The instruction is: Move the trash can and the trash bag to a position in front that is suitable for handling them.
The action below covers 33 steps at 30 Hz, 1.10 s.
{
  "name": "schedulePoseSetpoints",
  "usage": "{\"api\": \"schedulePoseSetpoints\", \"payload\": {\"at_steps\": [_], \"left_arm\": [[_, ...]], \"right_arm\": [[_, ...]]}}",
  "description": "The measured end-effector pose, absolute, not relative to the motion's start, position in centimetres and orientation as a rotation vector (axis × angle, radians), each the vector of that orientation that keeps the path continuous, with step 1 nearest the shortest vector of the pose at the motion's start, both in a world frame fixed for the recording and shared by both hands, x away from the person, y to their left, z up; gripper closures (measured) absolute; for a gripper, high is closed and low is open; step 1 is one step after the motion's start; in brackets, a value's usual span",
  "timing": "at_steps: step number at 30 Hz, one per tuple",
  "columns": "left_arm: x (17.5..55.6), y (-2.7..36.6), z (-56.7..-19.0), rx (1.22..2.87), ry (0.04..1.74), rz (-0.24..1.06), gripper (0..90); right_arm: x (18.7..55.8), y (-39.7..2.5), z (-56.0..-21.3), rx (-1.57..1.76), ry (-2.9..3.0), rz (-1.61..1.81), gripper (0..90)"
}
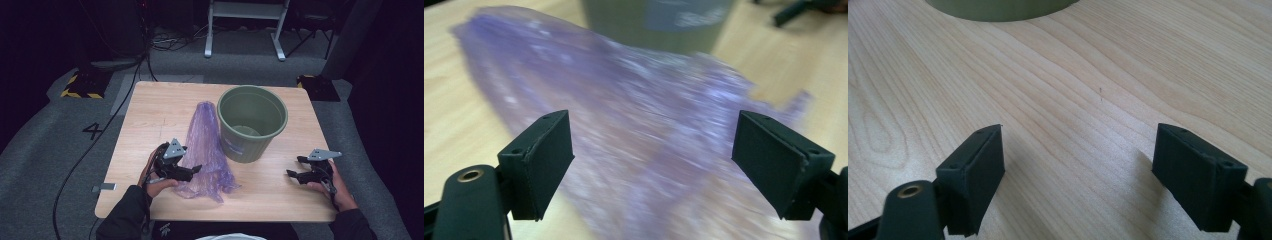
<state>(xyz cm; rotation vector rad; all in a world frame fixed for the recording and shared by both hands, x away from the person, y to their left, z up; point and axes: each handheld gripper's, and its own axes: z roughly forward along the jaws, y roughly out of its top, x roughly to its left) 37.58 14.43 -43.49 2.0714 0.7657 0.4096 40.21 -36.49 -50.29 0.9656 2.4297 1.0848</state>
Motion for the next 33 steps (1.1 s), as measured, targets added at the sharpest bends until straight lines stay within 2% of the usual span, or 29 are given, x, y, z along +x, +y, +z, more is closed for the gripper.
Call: {"api": "schedulePoseSetpoints", "payload": {"at_steps": [2, 7, 11, 20, 21, 25, 33], "left_arm": [[38.5, 14.7, -43.5, 2.049, 0.790, 0.437, 16.0], [41.0, 14.7, -43.9, 2.048, 0.820, 0.407, 16.0], [42.4, 14.1, -44.1, 2.079, 0.827, 0.461, 16.7], [47.3, 12.8, -44.9, 2.037, 0.923, 0.416, 16.8], [47.7, 12.4, -45.2, 2.043, 0.932, 0.439, 16.8], [48.9, 11.4, -46.3, 2.101, 0.939, 0.442, 17.6], [49.2, 10.6, -48.5, 2.161, 0.976, 0.363, 17.5]], "right_arm": [[40.2, -36.5, -50.3, 0.967, 2.430, 1.085, 20.2], [40.2, -36.5, -50.3, 0.966, 2.429, 1.086, 20.1], [40.2, -36.5, -50.3, 0.966, 2.429, 1.086, 20.1], [40.2, -36.5, -50.3, 0.967, 2.429, 1.086, 20.1], [40.2, -36.5, -50.3, 0.966, 2.428, 1.083, 20.1], [40.2, -36.5, -50.3, 0.964, 2.425, 1.082, 20.1], [40.1, -36.5, -50.3, 0.959, 2.425, 1.082, 20.1]]}}
